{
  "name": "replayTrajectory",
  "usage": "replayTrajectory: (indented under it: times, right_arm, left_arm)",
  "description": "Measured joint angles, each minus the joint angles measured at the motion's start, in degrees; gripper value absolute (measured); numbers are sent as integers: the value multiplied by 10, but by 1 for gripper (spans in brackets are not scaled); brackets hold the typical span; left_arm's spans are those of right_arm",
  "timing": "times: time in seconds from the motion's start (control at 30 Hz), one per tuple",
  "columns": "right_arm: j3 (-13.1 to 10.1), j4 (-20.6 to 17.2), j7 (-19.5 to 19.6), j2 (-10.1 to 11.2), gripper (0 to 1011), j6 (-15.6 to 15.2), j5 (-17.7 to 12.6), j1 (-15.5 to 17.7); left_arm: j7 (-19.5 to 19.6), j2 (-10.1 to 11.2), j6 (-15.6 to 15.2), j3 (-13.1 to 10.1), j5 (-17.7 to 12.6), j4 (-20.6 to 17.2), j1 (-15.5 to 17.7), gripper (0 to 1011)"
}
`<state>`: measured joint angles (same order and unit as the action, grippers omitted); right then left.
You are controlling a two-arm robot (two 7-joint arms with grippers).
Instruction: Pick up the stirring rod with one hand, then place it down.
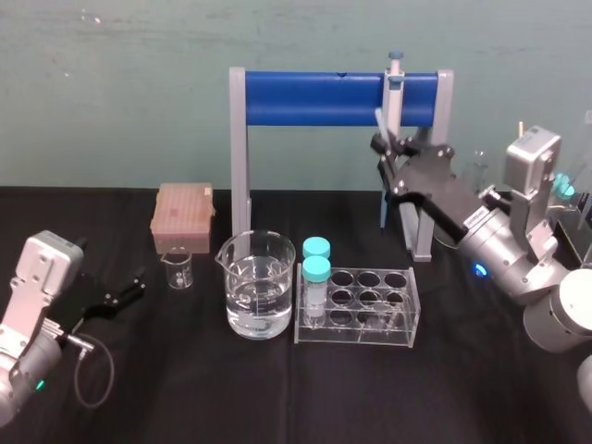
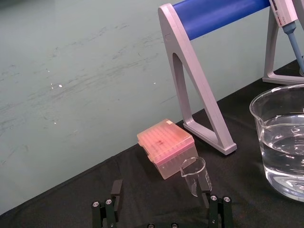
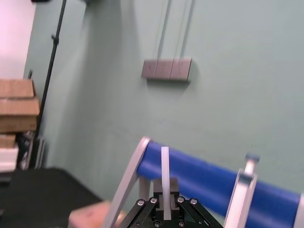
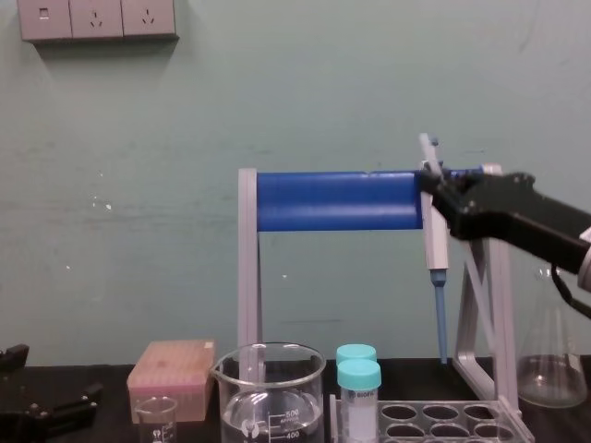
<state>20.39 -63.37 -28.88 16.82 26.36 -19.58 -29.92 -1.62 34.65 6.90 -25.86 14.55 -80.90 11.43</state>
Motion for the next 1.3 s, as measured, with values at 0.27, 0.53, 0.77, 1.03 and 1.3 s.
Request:
replayTrajectory:
  times: [0.27, 0.53, 0.77, 1.03, 1.3]
  right_arm:
    - [-24, 10, 1, -21, 70, 72, -8, 8]
    - [-43, 26, -15, -33, 70, 109, -28, 27]
    - [-50, 31, -17, -35, 70, 106, -20, 40]
    - [-52, 30, -10, -35, 70, 100, -12, 43]
    - [-51, 30, -11, -35, 70, 100, -15, 42]
  left_arm:
    - [0, 0, 0, 0, 0, 0, 0, 1000]
    - [0, 0, 0, 0, 0, 0, 0, 1000]
    - [0, 0, 0, 0, 0, 0, 0, 1000]
    - [0, 0, 0, 0, 0, 0, 0, 1000]
    - [0, 0, 0, 0, 0, 0, 0, 1000]
